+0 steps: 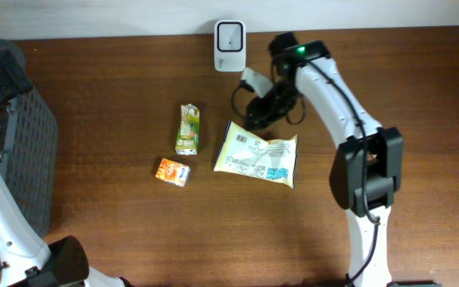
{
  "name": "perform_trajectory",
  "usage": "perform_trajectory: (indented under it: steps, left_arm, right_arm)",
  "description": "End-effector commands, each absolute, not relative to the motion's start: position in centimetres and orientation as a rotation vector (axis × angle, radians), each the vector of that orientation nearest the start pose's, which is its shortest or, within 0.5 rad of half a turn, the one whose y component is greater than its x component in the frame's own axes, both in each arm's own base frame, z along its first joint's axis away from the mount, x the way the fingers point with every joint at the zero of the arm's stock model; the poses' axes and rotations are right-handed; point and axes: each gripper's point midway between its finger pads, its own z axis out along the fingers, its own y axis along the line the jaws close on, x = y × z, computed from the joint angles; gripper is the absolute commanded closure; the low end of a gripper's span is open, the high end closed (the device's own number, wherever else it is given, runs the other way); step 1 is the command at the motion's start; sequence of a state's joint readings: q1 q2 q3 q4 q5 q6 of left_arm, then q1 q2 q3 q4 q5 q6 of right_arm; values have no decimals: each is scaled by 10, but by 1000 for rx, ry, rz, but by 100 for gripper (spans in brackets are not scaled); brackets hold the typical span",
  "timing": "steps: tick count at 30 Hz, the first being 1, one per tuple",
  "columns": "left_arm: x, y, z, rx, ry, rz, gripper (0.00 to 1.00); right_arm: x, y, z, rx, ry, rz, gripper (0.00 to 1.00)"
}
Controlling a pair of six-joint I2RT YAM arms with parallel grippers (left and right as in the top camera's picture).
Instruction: Scan the item barcode
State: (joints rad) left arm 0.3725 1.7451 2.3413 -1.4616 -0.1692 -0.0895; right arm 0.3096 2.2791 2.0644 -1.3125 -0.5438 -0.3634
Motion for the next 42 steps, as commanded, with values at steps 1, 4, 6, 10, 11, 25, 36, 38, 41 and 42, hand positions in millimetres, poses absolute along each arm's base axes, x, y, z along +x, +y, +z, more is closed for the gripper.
perform_trajectory:
  steps: [1, 4, 6, 10, 11, 25, 36, 38, 41, 42]
  left_arm:
    - [356, 172, 377, -619, 2361, 342, 1]
    - [356, 172, 377, -619, 2361, 342, 1]
    - [356, 172, 377, -619, 2361, 342, 1]
    - [356, 172, 377, -619, 2361, 342, 1]
    - [356, 172, 377, -619, 2361, 342, 1]
    - [356, 171, 377, -619, 2361, 341, 1]
    - [356, 172, 377, -619, 2361, 342, 1]
    - [356, 172, 377, -619, 2361, 342, 1]
    - [356, 172, 377, -619, 2361, 342, 1]
    - [356, 172, 377, -619, 2361, 342, 1]
  right_arm:
    - [391, 276, 95, -854, 2888, 790, 84]
    - [396, 298, 73, -601, 2948, 521, 87]
    - [395, 305, 58, -390, 2965, 348, 87]
    - [375, 308, 34, -244, 3023, 264, 96]
    - [368, 306, 27, -239, 3046, 248, 96]
    - [324, 217, 20, -569, 3218, -283, 96]
    - [365, 189, 115, -313, 3088, 254, 77]
    - [379, 164, 119, -122, 3094, 351, 35]
    - [391, 148, 106, 43, 3104, 592, 8]
    - [392, 145, 102, 77, 3099, 656, 3]
